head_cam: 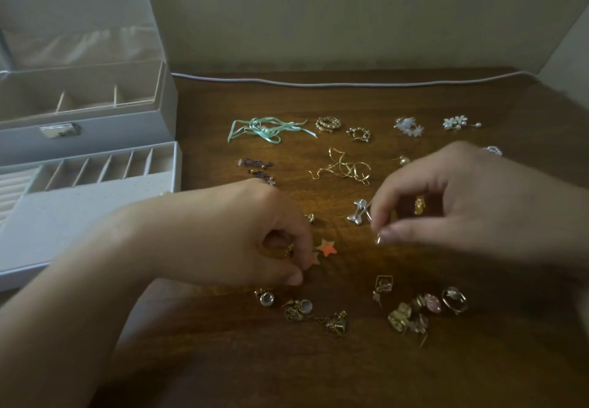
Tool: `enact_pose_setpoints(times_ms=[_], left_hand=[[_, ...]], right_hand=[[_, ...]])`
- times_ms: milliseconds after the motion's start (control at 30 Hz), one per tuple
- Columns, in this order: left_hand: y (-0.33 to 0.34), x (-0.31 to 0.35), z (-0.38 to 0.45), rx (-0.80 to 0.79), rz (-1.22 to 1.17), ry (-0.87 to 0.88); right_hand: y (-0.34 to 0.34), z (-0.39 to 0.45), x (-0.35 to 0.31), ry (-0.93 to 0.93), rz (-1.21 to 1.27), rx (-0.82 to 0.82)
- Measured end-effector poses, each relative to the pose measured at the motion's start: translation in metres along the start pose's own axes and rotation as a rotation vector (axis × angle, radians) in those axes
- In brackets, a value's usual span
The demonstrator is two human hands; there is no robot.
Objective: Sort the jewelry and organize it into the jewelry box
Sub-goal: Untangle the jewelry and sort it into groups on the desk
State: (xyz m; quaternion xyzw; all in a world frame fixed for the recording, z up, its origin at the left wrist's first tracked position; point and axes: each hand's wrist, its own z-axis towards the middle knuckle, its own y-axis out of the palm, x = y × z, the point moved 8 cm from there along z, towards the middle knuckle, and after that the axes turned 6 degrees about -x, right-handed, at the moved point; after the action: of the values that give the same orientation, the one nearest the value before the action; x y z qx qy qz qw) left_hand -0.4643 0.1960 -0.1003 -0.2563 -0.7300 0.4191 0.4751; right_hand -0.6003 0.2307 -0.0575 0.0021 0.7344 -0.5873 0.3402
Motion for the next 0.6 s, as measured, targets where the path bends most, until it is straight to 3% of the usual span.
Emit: enact_pose_setpoints(times_ms=[100, 367, 600], left_hand=[[0.002, 0.003, 0.002, -0.012, 0.007, 0.007], [-0.002, 0.003, 0.002, 0.025, 0.014, 0.024], [-0.013, -0.008, -0.018, -0.008, -0.006, -0.028]], right_hand=[[-0.012, -0.003, 0.011, 0.05, 0.112, 0.074], [0.024, 0.005, 0.028, 0.209, 0.08, -0.18], [0.023, 0.007, 0.035, 0.238, 0.04, -0.142]])
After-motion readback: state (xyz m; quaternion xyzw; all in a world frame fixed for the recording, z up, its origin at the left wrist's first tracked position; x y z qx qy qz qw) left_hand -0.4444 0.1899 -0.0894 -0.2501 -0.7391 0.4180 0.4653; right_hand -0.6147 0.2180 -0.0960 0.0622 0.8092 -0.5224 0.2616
